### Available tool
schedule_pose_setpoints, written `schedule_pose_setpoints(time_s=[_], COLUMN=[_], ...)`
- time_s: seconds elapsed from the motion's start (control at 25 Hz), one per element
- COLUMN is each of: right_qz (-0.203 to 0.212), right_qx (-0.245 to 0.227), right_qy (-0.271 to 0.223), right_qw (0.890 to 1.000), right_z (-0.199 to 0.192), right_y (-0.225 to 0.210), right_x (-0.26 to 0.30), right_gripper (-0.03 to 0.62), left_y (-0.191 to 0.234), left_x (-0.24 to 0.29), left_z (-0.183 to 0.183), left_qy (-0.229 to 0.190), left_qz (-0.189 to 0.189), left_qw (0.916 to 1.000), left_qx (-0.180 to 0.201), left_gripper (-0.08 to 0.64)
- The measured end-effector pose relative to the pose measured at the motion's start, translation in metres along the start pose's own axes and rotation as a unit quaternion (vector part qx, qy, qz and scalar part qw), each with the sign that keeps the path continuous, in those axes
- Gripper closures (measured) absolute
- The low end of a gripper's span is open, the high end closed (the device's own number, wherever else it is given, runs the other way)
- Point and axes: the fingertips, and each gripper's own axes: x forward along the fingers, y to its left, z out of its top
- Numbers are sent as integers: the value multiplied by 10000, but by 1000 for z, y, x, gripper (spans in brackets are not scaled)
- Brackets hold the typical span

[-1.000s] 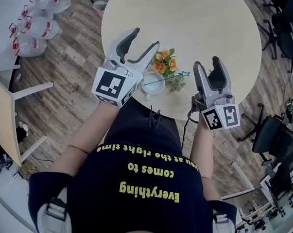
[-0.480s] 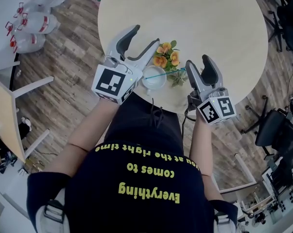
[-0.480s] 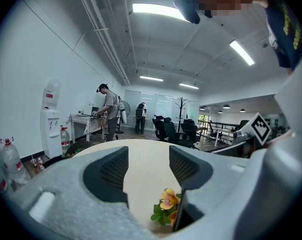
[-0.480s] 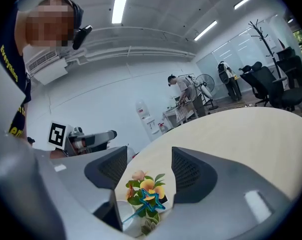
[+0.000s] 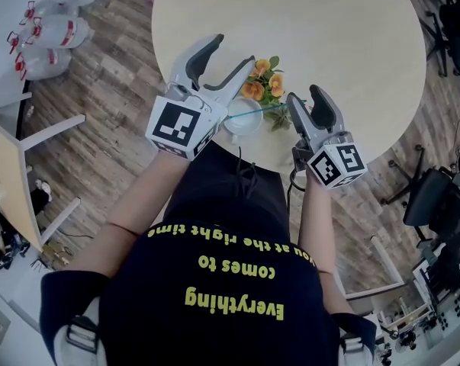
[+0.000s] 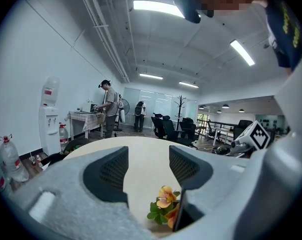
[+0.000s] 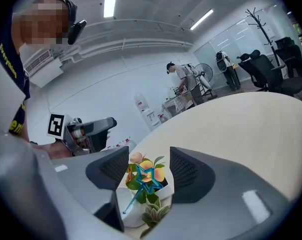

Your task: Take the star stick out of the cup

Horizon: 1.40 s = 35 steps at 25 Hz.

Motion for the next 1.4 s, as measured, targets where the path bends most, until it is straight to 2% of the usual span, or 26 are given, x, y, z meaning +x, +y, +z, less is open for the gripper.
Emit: schedule_pose_setpoints(time_s=[0.68, 1.28, 1.4], right_qz=[184, 244, 254], right_qx=[299, 273, 267], right_qy=[323, 332, 334], right_qw=[9989, 9988, 9988], right_z=[-32, -32, -32], right_y=[-2, 1, 2], right_x=[3, 4, 3], right_gripper=[405, 486, 500], left_y=[-6, -5, -6], left_x=[8, 5, 5], left_z=[-13, -24, -26], left_qy=[129, 250, 296], left_qz=[-81, -105, -139], left_qw=[9999, 9996, 9994], left_qx=[-10, -88, -95], left_gripper=[308, 308, 356])
